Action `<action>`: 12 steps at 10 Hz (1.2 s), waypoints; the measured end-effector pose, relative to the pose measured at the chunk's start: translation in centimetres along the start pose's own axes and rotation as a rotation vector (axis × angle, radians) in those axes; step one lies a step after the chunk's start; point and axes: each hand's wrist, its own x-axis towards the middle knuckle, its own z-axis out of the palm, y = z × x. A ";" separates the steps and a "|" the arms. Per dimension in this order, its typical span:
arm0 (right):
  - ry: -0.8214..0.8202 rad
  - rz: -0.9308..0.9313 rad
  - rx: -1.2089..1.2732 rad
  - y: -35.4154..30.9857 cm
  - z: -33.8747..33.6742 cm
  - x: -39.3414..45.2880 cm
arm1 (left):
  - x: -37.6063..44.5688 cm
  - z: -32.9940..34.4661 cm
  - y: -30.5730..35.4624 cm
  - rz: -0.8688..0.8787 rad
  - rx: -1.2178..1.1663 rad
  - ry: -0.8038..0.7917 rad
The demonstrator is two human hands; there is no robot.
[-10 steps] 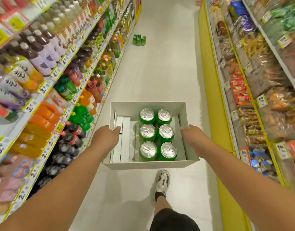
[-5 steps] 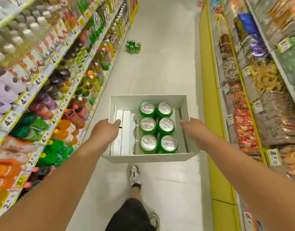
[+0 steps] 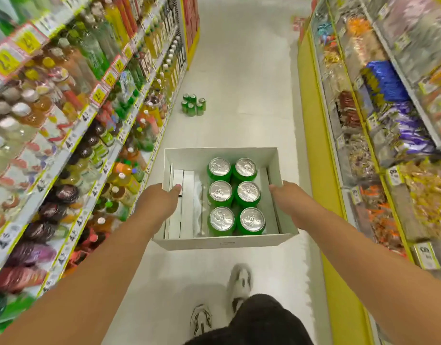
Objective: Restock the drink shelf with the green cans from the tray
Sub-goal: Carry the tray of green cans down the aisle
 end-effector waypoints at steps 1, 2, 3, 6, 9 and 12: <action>-0.003 -0.024 0.006 -4.1 -1.8 6.5 | 6.4 0.8 5.0 -0.023 -0.006 -0.010; -0.005 -0.096 0.035 -8.3 -4.4 15.1 | 12.4 1.9 10.0 -0.021 -0.043 0.004; -0.048 -0.113 0.004 -12.9 -7.3 21.1 | 18.1 2.3 15.5 -0.044 -0.077 0.022; -0.104 -0.117 -0.133 -28.3 -14.1 38.3 | 33.8 2.2 29.5 -0.113 -0.146 0.050; -0.073 -0.194 -0.087 -44.7 -14.6 54.3 | 53.0 -0.9 40.1 -0.141 -0.084 0.085; -0.226 -0.244 -0.160 -62.5 -13.3 67.4 | 67.1 -6.9 46.5 -0.272 -0.221 0.160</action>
